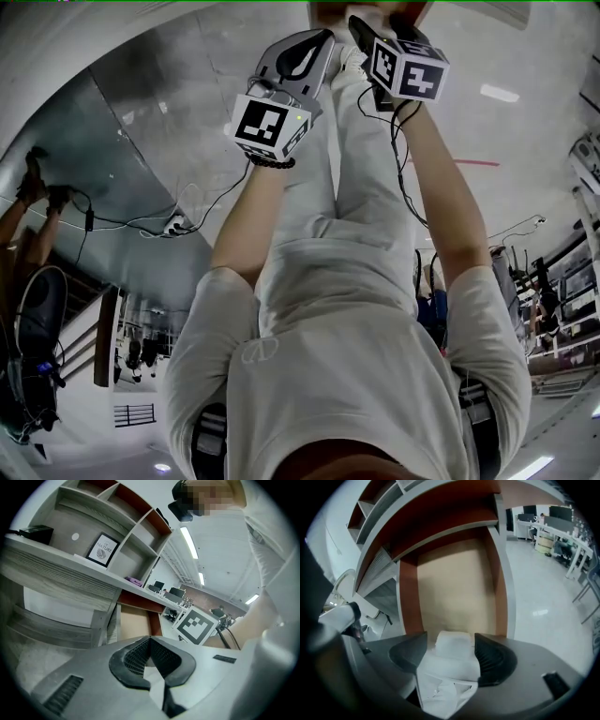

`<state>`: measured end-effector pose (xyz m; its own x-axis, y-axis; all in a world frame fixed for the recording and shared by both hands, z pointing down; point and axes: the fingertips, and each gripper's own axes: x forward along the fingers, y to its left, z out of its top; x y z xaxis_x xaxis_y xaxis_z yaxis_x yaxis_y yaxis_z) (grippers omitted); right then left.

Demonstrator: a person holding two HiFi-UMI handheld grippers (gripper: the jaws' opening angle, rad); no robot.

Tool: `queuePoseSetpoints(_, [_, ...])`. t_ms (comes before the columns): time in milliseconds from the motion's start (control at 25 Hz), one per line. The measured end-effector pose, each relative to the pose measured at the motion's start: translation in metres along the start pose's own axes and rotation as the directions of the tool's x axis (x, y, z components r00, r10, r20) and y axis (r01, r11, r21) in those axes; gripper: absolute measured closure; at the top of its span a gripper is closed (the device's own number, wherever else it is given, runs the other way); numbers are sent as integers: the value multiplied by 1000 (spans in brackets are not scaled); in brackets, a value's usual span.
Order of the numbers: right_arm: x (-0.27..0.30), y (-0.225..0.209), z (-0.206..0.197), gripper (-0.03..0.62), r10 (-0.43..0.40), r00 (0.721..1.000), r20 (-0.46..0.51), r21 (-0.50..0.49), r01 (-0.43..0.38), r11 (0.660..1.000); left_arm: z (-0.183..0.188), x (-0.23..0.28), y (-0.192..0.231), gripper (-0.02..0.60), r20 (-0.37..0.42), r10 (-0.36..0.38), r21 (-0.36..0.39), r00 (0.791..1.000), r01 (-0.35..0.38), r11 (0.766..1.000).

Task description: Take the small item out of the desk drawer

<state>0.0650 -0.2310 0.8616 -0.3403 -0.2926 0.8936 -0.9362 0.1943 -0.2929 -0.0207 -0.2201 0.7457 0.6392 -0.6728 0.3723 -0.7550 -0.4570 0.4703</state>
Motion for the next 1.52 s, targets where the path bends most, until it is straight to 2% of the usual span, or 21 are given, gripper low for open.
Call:
queuePoseSetpoints(360, [13,2,-11,275,-25,997,-73,-10,24,1000,-8,-5,0,583,2,-11,-16,1000,11,1000])
queuePoseSetpoints(1200, [29,-6,-14,276,-90,989,-117,-49,85,995,-14,2,6,583,5,-13,-34,1000,13,999])
queuePoseSetpoints(1240, [30,-7,-13,279,-94,989,-118,-54,89,995,-13,2,7,583,5,-12,-35,1000,12,999])
queuePoseSetpoints(1280, [30,-8,-13,311,-100,988,-119,-59,93,994,-13,3,8,583,4,-10,-36,1000,11,999])
queuePoseSetpoints(1520, [31,-8,-17,326,-114,986,-122,-71,106,992,-18,-2,10,583,3,-1,-41,1000,1,999])
